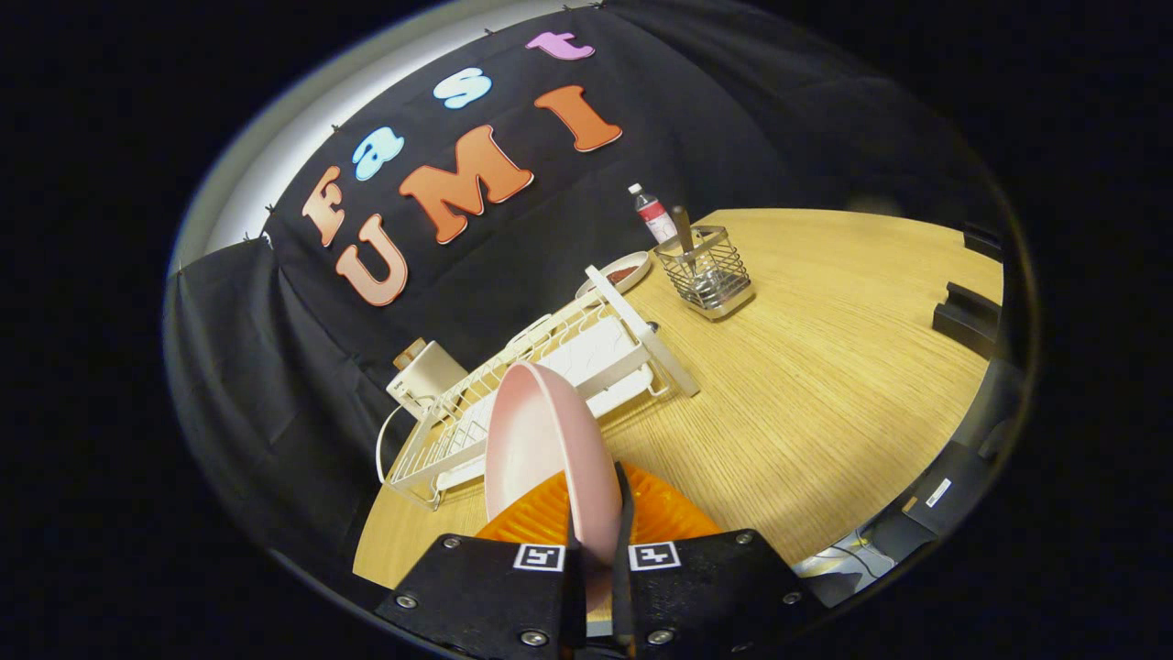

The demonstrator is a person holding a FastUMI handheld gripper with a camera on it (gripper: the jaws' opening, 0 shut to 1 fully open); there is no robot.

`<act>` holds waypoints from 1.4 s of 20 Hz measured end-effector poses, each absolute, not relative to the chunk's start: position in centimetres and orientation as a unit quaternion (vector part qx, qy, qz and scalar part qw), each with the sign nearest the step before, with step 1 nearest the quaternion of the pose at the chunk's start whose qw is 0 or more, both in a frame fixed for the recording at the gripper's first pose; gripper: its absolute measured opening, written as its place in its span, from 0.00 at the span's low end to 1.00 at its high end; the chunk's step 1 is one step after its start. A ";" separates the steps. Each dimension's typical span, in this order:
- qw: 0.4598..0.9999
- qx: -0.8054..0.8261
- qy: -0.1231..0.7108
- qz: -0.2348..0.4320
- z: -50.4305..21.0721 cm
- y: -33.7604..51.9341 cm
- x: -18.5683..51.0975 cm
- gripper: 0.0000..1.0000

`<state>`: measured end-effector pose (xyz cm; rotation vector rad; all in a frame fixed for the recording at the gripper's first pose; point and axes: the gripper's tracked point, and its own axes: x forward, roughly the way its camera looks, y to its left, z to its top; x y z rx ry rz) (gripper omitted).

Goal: Take the plate from the dish rack, then take the spoon from the basket and place it into the plate.

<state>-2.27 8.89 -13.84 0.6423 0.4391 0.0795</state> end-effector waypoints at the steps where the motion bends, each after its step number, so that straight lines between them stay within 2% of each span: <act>1: 0.921 0.320 0.220 0.040 -14.3 9.0 -2.3 0.11; 6: 0.899 0.359 0.246 0.043 -16.0 8.9 -2.8 0.11; 9: 0.890 0.369 0.265 0.039 -17.0 8.8 -2.8 0.18; 13: 0.904 0.329 0.272 0.002 -18.2 6.8 -2.2 0.25; 18: 0.916 0.301 0.266 -0.015 -18.3 5.1 -2.0 0.24; 19: 0.921 0.289 0.262 -0.020 -18.3 4.6 -1.8 0.32; 22: 0.942 0.235 0.238 -0.039 -17.5 2.3 -1.2 0.47; 23: 0.949 0.216 0.226 -0.045 -17.0 1.5 -0.9 0.61; 24: 0.955 0.196 0.214 -0.054 -16.4 0.6 -0.5 0.67; 25: 0.962 0.176 0.202 -0.061 -15.8 -0.2 -0.2 0.81; 27: 0.973 0.133 0.174 -0.076 -14.5 -1.7 0.9 0.92; 28: 0.977 0.112 0.160 -0.082 -13.8 -2.3 1.5 0.95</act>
